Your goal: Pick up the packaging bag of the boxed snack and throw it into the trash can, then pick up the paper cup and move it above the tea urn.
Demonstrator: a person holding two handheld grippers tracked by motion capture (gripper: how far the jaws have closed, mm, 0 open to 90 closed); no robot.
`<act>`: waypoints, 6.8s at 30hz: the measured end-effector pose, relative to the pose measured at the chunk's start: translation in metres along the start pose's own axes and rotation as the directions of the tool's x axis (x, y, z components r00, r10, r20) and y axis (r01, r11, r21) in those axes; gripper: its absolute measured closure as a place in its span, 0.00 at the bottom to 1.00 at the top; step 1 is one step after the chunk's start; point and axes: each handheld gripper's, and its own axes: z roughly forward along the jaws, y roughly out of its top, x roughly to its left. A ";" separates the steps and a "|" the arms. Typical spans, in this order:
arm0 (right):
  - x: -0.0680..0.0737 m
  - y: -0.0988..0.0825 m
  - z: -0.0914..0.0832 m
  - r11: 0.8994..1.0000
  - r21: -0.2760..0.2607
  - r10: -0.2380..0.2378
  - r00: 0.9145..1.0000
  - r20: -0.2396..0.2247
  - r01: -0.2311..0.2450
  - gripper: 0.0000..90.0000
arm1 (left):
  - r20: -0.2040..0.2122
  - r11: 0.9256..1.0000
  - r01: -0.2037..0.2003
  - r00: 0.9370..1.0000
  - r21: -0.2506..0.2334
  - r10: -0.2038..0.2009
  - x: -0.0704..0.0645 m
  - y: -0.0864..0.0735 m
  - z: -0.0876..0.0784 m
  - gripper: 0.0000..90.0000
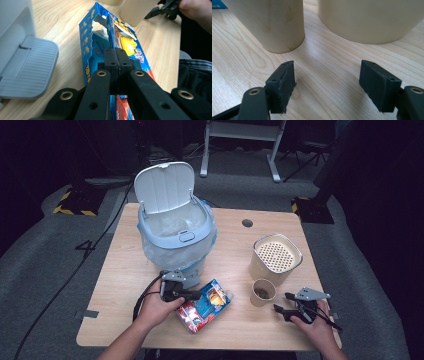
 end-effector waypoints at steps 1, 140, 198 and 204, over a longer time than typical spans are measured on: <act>0.000 0.000 0.000 1.000 0.000 0.000 1.000 0.000 0.000 0.32 | -0.002 1.000 -0.010 1.000 -0.011 0.010 -0.001 0.001 -0.002 1.00; 0.000 0.000 0.000 1.000 -0.001 0.001 1.000 -0.001 -0.001 0.32 | -0.434 0.821 -0.353 0.889 -0.448 0.145 0.014 0.183 -0.145 0.53; -0.007 0.007 -0.013 1.000 0.002 -0.024 0.998 -0.054 0.024 0.31 | -0.135 0.958 -0.267 0.958 -0.105 0.253 -0.016 -0.012 -0.051 0.51; -0.002 0.014 -0.023 0.999 -0.023 -0.036 0.997 -0.068 0.034 0.31 | -0.173 0.977 -0.205 0.966 -0.065 0.191 -0.003 -0.028 -0.036 0.52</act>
